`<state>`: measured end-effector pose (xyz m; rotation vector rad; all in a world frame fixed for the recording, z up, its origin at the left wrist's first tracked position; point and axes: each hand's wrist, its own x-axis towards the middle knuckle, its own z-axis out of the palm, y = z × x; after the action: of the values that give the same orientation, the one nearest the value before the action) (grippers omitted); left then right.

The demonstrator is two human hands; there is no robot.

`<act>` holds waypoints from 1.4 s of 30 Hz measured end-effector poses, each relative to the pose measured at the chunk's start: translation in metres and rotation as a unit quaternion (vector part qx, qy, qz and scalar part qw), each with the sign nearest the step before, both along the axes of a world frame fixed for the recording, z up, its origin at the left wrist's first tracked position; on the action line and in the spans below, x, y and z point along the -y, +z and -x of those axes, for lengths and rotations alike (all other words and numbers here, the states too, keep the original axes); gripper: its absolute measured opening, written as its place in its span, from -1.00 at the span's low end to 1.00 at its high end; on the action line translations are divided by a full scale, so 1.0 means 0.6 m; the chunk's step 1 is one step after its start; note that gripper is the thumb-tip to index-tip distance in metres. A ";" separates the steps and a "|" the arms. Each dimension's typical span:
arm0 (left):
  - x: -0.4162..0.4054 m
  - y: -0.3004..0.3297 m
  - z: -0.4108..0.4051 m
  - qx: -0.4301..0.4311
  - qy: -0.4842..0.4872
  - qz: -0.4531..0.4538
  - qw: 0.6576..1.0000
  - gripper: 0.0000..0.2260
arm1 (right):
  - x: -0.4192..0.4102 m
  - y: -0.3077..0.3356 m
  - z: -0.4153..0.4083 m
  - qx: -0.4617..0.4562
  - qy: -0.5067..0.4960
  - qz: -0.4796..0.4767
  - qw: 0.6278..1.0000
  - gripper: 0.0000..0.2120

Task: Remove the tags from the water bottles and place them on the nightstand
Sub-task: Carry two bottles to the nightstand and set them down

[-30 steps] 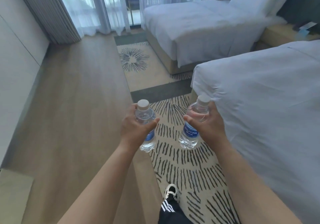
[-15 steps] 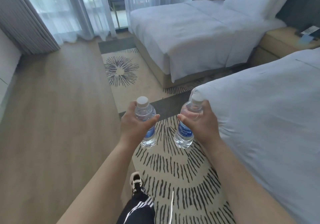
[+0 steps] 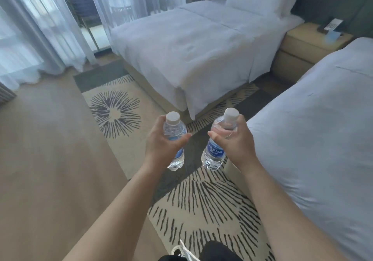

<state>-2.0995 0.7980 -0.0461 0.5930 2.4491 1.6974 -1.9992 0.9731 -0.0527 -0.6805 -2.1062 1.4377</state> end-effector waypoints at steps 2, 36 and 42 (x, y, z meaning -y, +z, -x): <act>-0.029 -0.001 0.059 0.007 -0.014 0.000 1.000 -0.55 | -0.024 -0.001 0.045 0.002 -0.026 0.000 1.000 -0.49; -1.053 -0.049 0.805 0.021 -0.288 0.016 0.957 -0.50 | -0.872 -0.029 0.656 0.086 -0.348 -0.048 0.932 -0.43; -1.264 -0.050 0.919 -0.013 -0.344 0.033 0.938 -0.54 | -1.051 -0.026 0.762 0.082 -0.411 -0.042 0.907 -0.43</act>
<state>-2.6510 1.5565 -0.0760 1.2756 1.9392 1.3067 -2.4561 1.6039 -0.0686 -1.4677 -1.6287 0.8228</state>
